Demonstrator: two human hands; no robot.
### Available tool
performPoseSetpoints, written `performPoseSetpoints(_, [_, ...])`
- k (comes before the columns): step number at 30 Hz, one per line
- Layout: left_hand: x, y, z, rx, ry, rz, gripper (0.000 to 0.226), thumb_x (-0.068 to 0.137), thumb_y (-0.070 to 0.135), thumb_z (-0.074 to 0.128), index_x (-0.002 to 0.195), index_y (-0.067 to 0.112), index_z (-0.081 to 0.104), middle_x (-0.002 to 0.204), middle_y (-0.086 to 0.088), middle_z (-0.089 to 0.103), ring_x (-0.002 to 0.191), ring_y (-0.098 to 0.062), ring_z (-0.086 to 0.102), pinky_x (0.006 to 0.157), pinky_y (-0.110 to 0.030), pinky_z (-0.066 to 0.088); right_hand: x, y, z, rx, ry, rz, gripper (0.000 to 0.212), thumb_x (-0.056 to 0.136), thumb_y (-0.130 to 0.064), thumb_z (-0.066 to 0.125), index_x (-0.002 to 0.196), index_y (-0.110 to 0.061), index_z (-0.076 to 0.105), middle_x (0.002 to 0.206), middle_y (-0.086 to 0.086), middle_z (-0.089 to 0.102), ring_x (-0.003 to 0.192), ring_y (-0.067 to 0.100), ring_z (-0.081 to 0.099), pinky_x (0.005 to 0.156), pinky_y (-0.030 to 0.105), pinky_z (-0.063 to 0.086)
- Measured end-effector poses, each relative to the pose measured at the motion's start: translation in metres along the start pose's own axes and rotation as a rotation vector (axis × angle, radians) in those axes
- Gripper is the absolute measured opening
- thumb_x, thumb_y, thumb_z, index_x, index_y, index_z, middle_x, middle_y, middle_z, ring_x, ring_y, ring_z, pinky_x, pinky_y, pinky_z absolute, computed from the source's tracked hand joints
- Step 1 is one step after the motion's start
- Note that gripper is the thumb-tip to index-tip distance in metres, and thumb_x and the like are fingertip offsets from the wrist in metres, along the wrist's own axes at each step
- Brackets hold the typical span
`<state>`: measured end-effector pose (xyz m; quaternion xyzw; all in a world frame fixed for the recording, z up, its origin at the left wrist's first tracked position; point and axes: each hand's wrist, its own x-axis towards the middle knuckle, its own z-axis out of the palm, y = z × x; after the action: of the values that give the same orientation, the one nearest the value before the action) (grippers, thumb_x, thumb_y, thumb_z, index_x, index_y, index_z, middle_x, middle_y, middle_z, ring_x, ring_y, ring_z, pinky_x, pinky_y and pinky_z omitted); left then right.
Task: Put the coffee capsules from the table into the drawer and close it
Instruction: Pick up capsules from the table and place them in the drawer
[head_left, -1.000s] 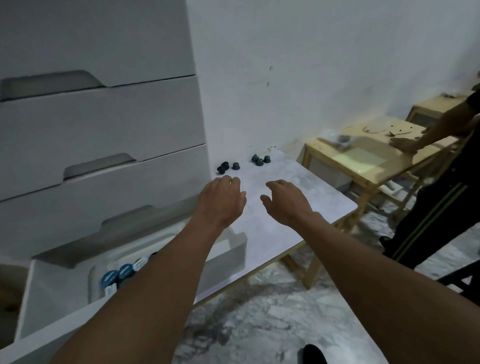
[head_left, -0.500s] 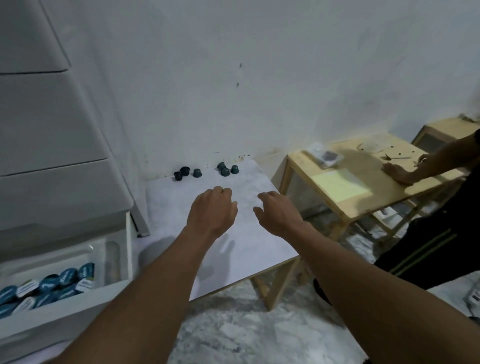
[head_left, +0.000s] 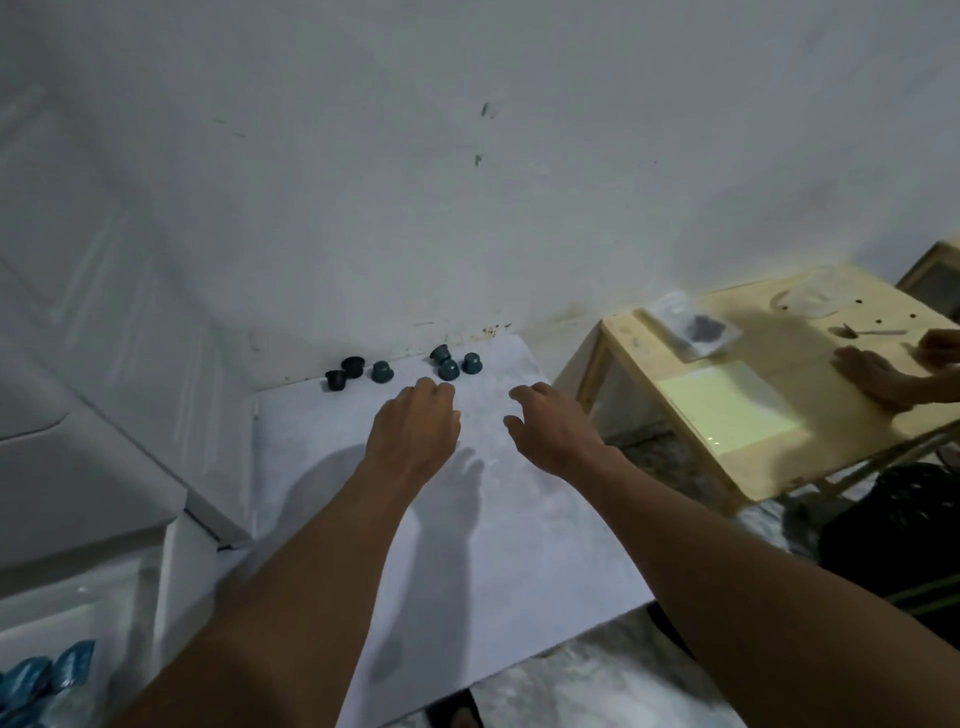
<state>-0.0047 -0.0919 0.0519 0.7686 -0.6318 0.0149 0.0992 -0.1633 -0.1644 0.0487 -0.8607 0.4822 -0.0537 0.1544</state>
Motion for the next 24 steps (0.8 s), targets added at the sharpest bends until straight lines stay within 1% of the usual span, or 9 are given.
performPoseSetpoints(2, [0.023,-0.004,0.008,-0.021,-0.028,-0.017,0.028,0.096,0.027,0.045,0.116,0.012,0.057,0.112,-0.008,0.059,0.098,-0.026,0.060,0.075,-0.035,0.048,0.025,0.003,0.002,-0.005,-0.033,-0.002,0.037,0.096,-0.027,0.048,0.127,-0.009,0.052,0.126,0.013,0.058,0.110,0.031,0.057,0.090,0.039,0.048])
performPoseSetpoints(5, [0.054,-0.013,0.021,-0.037,-0.084,-0.022,0.033,0.097,0.029,0.045,0.126,0.013,0.050,0.120,-0.008,0.056,0.105,-0.027,0.059,0.078,-0.035,0.049,0.062,0.006,0.006,0.007,-0.066,0.000,0.043,0.096,-0.027,0.048,0.136,-0.011,0.047,0.131,0.012,0.054,0.115,0.031,0.055,0.093,0.038,0.046])
performPoseSetpoints(8, [0.081,-0.021,0.031,-0.066,-0.113,-0.063,0.031,0.097,0.027,0.046,0.124,0.013,0.051,0.120,-0.008,0.055,0.105,-0.027,0.059,0.077,-0.034,0.048,0.096,0.006,0.012,0.040,-0.086,-0.017,0.043,0.096,-0.025,0.050,0.136,-0.011,0.046,0.129,0.013,0.055,0.112,0.031,0.056,0.092,0.036,0.045])
performPoseSetpoints(11, [0.106,-0.027,0.046,-0.073,-0.149,-0.082,0.028,0.096,0.020,0.044,0.121,0.012,0.053,0.117,-0.009,0.056,0.102,-0.027,0.060,0.073,-0.033,0.048,0.128,0.008,0.020,0.053,-0.117,-0.035,0.043,0.095,-0.024,0.052,0.136,-0.017,0.046,0.128,0.011,0.055,0.111,0.029,0.057,0.085,0.031,0.042])
performPoseSetpoints(13, [0.124,-0.031,0.057,-0.082,-0.173,-0.109,0.028,0.097,0.018,0.042,0.122,0.013,0.053,0.119,-0.008,0.054,0.103,-0.026,0.060,0.073,-0.033,0.049,0.152,0.012,0.024,0.078,-0.146,-0.035,0.041,0.094,-0.023,0.053,0.134,-0.019,0.048,0.127,0.009,0.055,0.110,0.029,0.057,0.082,0.028,0.039])
performPoseSetpoints(17, [0.156,-0.038,0.083,-0.064,-0.241,-0.093,0.030,0.095,0.014,0.044,0.124,0.015,0.051,0.121,-0.009,0.051,0.103,-0.026,0.059,0.075,-0.035,0.051,0.193,0.020,0.040,0.057,-0.205,-0.053,0.030,0.092,-0.018,0.053,0.122,-0.016,0.055,0.120,0.012,0.057,0.103,0.033,0.059,0.087,0.037,0.048])
performPoseSetpoints(19, [0.170,-0.041,0.097,-0.073,-0.281,-0.071,0.034,0.094,0.014,0.047,0.129,0.016,0.048,0.122,-0.008,0.047,0.105,-0.025,0.056,0.077,-0.034,0.050,0.210,0.024,0.049,0.066,-0.246,-0.058,0.033,0.092,-0.016,0.052,0.125,-0.016,0.054,0.121,0.013,0.056,0.105,0.034,0.059,0.088,0.038,0.048])
performPoseSetpoints(21, [0.182,-0.044,0.110,-0.068,-0.310,-0.070,0.038,0.094,0.016,0.050,0.132,0.017,0.045,0.124,-0.008,0.044,0.108,-0.025,0.055,0.078,-0.034,0.050,0.226,0.029,0.060,0.080,-0.280,-0.054,0.042,0.092,-0.015,0.052,0.133,-0.018,0.050,0.127,0.013,0.054,0.109,0.034,0.058,0.092,0.039,0.048])
performPoseSetpoints(24, [0.189,-0.049,0.128,-0.060,-0.310,-0.099,0.034,0.095,0.019,0.050,0.129,0.017,0.048,0.123,-0.009,0.042,0.103,-0.026,0.056,0.075,-0.034,0.050,0.241,0.034,0.076,0.107,-0.319,-0.044,0.043,0.093,-0.018,0.050,0.136,-0.023,0.048,0.127,0.013,0.052,0.107,0.035,0.058,0.092,0.039,0.049])
